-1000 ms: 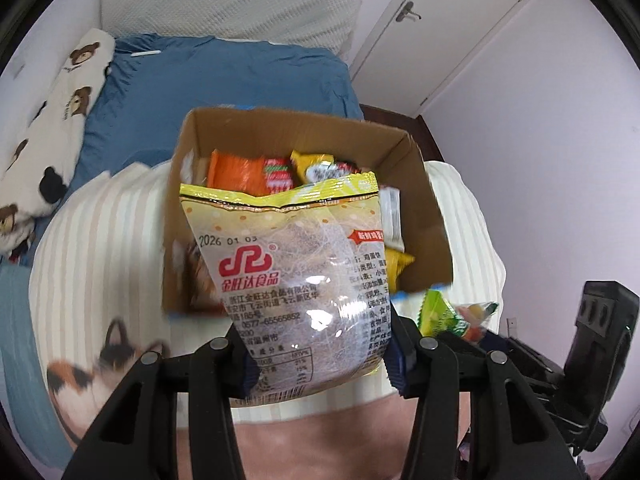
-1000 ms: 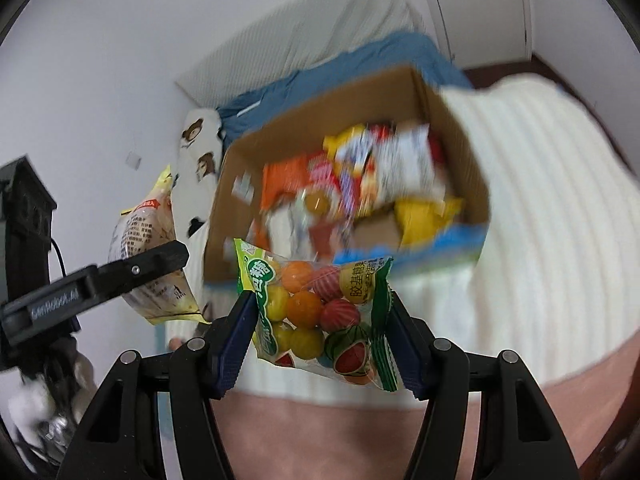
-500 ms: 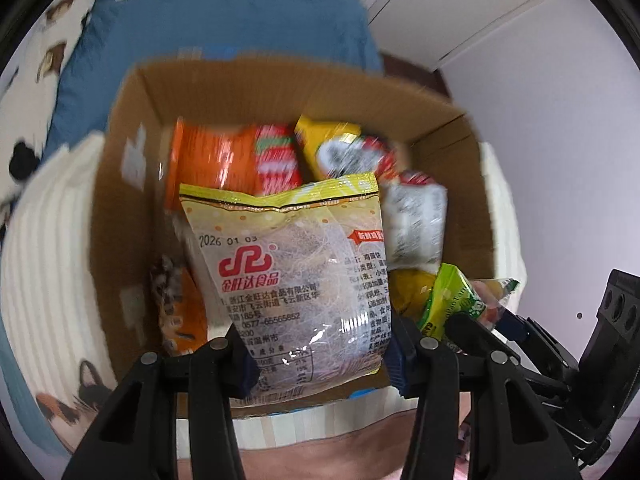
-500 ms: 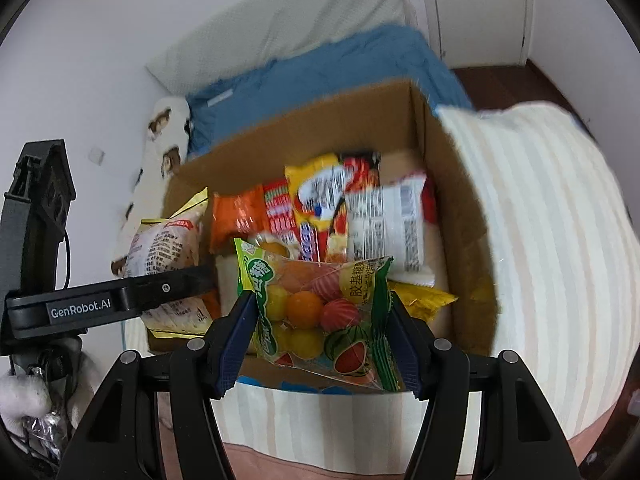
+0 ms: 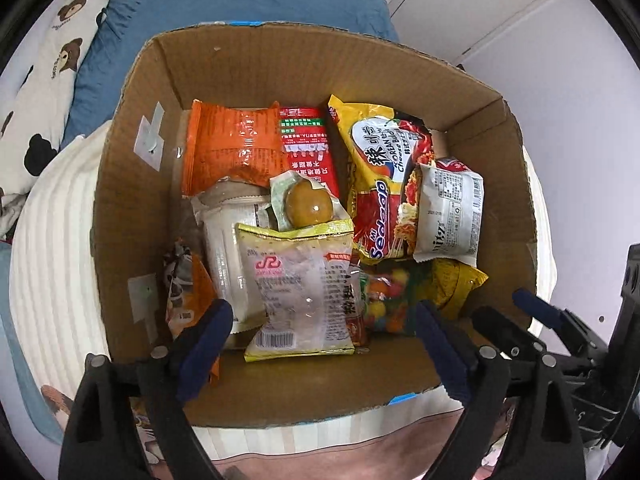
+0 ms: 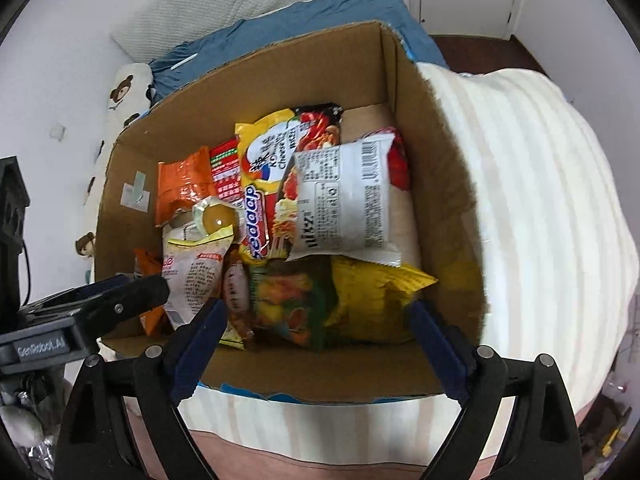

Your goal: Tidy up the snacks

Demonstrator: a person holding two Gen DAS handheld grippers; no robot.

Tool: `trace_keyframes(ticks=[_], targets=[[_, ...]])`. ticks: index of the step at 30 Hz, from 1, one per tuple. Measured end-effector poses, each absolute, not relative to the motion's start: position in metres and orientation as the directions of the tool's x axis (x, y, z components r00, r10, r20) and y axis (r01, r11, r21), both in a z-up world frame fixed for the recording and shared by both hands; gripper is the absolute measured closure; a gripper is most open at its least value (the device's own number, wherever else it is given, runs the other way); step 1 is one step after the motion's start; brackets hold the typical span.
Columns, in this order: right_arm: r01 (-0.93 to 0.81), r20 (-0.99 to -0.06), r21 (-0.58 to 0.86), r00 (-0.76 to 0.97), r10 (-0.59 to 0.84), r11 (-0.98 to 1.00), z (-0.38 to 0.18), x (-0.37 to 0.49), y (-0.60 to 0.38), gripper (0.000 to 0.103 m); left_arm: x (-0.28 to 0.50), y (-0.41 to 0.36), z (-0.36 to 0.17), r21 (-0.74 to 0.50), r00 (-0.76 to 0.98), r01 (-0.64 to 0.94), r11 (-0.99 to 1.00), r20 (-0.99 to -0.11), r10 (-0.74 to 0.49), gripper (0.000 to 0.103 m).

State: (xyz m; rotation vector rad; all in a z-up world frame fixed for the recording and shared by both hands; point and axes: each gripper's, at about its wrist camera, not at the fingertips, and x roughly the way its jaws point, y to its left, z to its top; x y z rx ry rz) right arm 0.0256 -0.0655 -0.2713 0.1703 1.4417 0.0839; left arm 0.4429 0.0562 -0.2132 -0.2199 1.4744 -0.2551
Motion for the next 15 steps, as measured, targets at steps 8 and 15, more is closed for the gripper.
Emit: trace_keyframes(ticks=[8,15], targets=[[0.059,-0.985,0.097,0.151,0.087,0.994,-0.259,0.020,-0.076,0.006,0.434,0.056,-0.200,-0.249,0.133,0.048,0.967,-0.958,-0.253,0.010],[0.072,-0.982,0.091,0.175,0.077,0.993,-0.246,0.009,-0.082,0.005,0.421,0.056,-0.186,-0.202,0.170,0.062,0.977,-0.963,-0.209,0.004]])
